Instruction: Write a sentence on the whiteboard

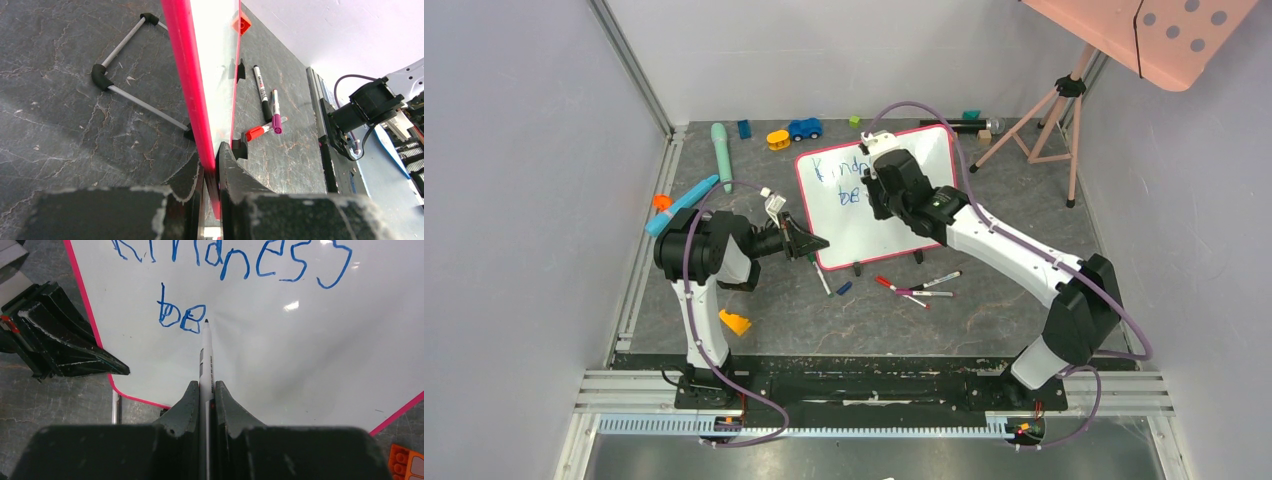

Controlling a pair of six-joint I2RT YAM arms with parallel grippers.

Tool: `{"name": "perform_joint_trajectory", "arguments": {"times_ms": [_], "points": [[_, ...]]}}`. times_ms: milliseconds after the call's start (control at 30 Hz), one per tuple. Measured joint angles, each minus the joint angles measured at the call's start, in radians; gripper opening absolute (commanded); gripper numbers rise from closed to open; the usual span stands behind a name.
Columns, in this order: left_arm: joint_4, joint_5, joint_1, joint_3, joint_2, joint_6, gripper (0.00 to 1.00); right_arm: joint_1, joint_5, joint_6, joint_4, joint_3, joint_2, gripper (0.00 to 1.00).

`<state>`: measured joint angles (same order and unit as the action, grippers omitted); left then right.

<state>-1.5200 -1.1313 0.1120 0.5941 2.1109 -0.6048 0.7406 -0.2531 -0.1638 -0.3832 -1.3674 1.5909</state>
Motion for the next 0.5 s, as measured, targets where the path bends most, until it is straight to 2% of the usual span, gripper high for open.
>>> {"name": "perform_joint_trajectory", "arguments": {"times_ms": [500], "points": [[0.0, 0.0, 0.0, 0.0, 0.0, 0.0, 0.05, 0.0, -0.045, 0.0, -0.031, -0.04, 0.033, 0.0]]}}
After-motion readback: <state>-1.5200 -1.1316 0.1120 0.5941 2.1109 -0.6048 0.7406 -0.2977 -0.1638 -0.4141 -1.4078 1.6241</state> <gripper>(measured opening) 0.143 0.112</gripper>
